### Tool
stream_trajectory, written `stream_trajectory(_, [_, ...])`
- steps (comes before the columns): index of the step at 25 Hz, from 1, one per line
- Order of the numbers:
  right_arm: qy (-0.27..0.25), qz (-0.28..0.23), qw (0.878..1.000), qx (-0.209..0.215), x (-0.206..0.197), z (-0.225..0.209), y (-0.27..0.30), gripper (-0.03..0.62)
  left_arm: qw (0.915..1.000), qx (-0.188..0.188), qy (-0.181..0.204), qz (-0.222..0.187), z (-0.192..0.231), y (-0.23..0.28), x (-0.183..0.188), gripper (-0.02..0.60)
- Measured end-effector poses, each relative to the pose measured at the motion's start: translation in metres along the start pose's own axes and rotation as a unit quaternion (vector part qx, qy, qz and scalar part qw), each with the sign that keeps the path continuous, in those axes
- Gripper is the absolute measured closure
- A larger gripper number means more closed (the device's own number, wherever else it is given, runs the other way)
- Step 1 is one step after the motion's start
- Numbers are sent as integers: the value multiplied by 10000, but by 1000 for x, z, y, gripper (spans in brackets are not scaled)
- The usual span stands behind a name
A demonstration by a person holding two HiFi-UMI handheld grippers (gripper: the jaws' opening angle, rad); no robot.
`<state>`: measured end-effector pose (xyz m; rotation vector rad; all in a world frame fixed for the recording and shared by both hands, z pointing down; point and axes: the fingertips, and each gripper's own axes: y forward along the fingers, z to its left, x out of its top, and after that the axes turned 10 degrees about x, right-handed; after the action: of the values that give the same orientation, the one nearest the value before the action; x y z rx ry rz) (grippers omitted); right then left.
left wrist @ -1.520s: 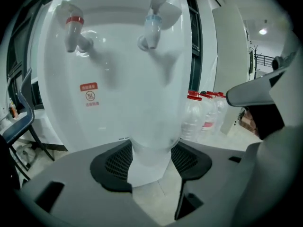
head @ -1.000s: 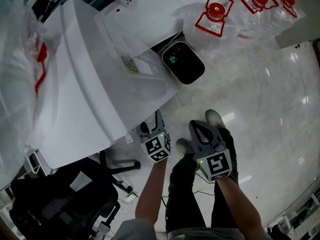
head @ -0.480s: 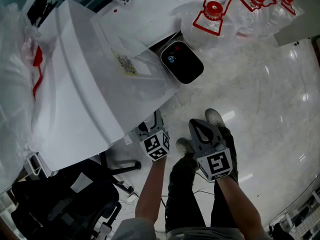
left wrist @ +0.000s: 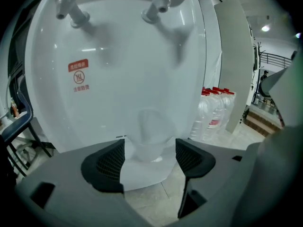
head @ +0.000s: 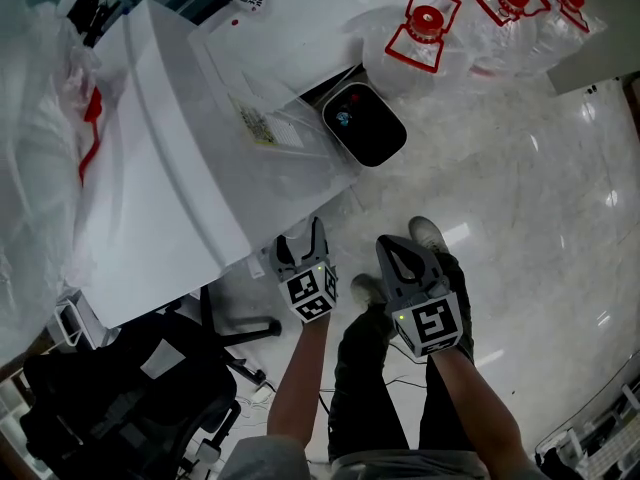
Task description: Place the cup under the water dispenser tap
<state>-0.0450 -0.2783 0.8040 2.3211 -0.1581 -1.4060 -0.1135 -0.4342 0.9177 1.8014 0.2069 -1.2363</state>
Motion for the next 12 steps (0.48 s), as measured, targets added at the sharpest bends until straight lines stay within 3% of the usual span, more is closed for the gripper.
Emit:
stream_trajectory(6, [54, 13, 9999, 105, 18, 12, -18, 583, 9990, -272, 20, 351, -9, -53, 5, 259])
stream_trajectory(12, [86, -82, 9998, 171, 42, 21, -38, 583, 9983, -367, -157, 433, -20, -96, 30, 266])
